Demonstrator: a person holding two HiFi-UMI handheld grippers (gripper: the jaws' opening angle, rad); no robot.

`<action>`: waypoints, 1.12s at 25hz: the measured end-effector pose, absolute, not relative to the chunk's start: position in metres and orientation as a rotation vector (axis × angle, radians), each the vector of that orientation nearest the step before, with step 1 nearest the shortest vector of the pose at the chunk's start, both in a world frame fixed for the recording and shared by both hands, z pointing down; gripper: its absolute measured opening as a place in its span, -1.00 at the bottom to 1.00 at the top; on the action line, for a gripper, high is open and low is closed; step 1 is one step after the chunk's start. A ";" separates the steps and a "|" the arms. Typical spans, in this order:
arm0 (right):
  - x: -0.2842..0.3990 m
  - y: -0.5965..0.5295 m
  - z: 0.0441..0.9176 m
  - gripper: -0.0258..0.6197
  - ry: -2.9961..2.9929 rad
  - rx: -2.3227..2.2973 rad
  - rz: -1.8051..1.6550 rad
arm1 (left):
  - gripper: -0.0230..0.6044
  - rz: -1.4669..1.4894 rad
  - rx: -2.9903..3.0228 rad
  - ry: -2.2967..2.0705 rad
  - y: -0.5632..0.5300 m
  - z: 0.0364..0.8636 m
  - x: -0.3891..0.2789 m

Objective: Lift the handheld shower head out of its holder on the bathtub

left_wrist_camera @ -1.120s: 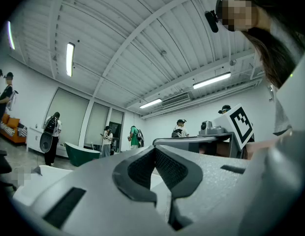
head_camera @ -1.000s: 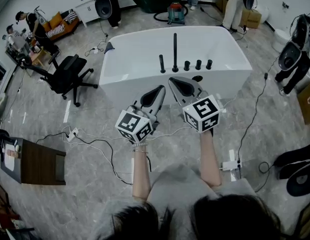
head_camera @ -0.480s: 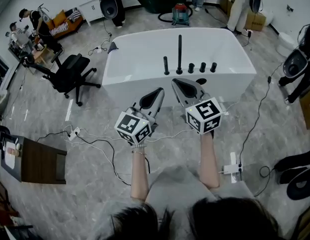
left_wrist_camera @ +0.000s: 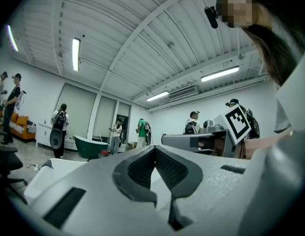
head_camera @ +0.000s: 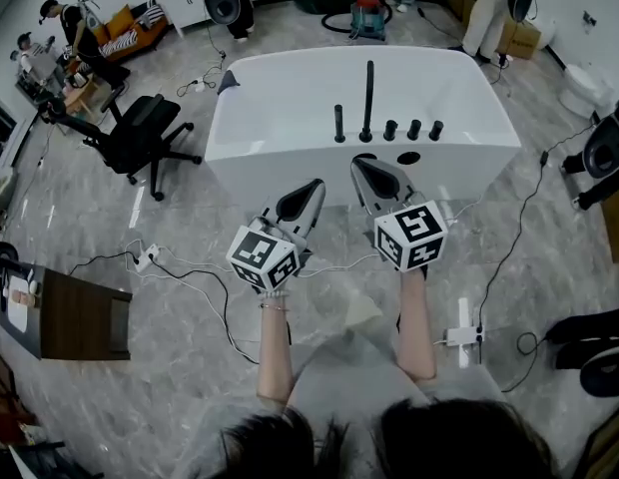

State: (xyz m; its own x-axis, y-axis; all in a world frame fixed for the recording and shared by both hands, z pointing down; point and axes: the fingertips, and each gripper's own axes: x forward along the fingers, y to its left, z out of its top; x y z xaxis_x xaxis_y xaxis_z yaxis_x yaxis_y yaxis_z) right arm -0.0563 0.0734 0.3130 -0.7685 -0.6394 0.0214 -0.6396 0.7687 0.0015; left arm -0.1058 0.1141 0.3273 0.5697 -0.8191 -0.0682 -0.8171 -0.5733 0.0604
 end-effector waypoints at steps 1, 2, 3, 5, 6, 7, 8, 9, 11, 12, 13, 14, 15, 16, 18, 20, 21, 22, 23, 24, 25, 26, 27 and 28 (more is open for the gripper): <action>-0.058 0.069 0.314 -0.92 -2.929 1.062 0.009 | -0.91 -0.135 2.761 -1.437 0.109 0.328 -0.108; -0.059 0.063 0.315 -0.92 -2.924 1.062 0.007 | -0.91 -0.139 2.760 -1.435 0.103 0.329 -0.109; -0.060 0.056 0.315 -0.92 -2.921 1.061 0.003 | -0.91 -0.148 2.760 -1.434 0.095 0.329 -0.110; -0.060 0.039 0.314 -0.92 -2.920 1.059 -0.007 | -0.91 -0.172 2.762 -1.436 0.075 0.326 -0.111; -0.060 0.029 0.313 -0.92 -2.920 1.060 -0.014 | -0.91 -0.182 2.765 -1.437 0.064 0.324 -0.110; -0.059 0.019 0.310 -0.92 -2.920 1.064 -0.021 | -0.91 -0.189 2.768 -1.437 0.052 0.322 -0.109; -0.057 0.008 0.308 -0.92 -2.920 1.070 -0.026 | -0.91 -0.196 2.771 -1.436 0.041 0.319 -0.108; -0.054 -0.002 0.305 -0.92 -2.920 1.074 -0.030 | -0.91 -0.205 2.774 -1.434 0.031 0.316 -0.106; -0.050 -0.023 0.300 -0.92 -2.918 1.077 -0.041 | -0.91 -0.221 2.778 -1.432 0.010 0.311 -0.102; -0.049 -0.033 0.298 -0.92 -2.915 1.075 -0.046 | -0.91 -0.222 2.779 -1.430 0.000 0.310 -0.100; -0.047 -0.042 0.297 -0.92 -2.913 1.070 -0.048 | -0.91 -0.220 2.778 -1.430 -0.009 0.308 -0.098; -0.046 -0.051 0.296 -0.92 -2.912 1.063 -0.046 | -0.91 -0.215 2.777 -1.429 -0.018 0.307 -0.096; -0.045 -0.060 0.296 -0.92 -2.914 1.058 -0.041 | -0.91 -0.211 2.777 -1.428 -0.027 0.306 -0.095; -0.045 -0.070 0.295 -0.92 -2.917 1.055 -0.033 | -0.91 -0.207 2.778 -1.427 -0.036 0.304 -0.094; -0.045 -0.090 0.296 -0.92 -2.921 1.050 -0.018 | -0.91 -0.192 2.780 -1.430 -0.054 0.303 -0.094; -0.046 -0.107 0.298 -0.92 -2.922 1.038 -0.008 | -0.91 -0.178 2.772 -1.437 -0.072 0.305 -0.095; -0.047 -0.114 0.299 -0.92 -2.923 1.029 -0.005 | -0.91 -0.176 2.765 -1.439 -0.079 0.307 -0.096; -0.048 -0.122 0.300 -0.92 -2.923 1.019 -0.004 | -0.91 -0.177 2.759 -1.439 -0.087 0.309 -0.096; -0.049 -0.129 0.301 -0.92 -2.922 1.012 -0.006 | -0.91 -0.177 2.757 -1.438 -0.095 0.310 -0.095; -0.049 -0.138 0.302 -0.92 -2.921 1.007 -0.010 | -0.91 -0.174 2.758 -1.434 -0.103 0.311 -0.094; -0.050 -0.146 0.302 -0.92 -2.919 1.003 -0.015 | -0.91 -0.168 2.760 -1.428 -0.112 0.313 -0.092; -0.050 -0.155 0.303 -0.92 -2.917 1.000 -0.021 | -0.91 -0.162 2.762 -1.423 -0.121 0.315 -0.091; -0.051 -0.163 0.304 -0.92 -2.915 0.994 -0.026 | -0.91 -0.158 2.762 -1.421 -0.129 0.317 -0.090; -0.052 -0.171 0.305 -0.92 -2.914 0.987 -0.031 | -0.91 -0.157 2.761 -1.420 -0.138 0.319 -0.090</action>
State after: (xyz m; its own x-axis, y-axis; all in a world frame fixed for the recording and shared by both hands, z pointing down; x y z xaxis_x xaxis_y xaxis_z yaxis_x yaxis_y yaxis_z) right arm -0.0522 -0.1712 0.3052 -0.7923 -0.6076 0.0553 -0.6063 0.7943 0.0397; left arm -0.0901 -0.1382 0.3190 0.5776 -0.8129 -0.0744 -0.8096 -0.5821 0.0753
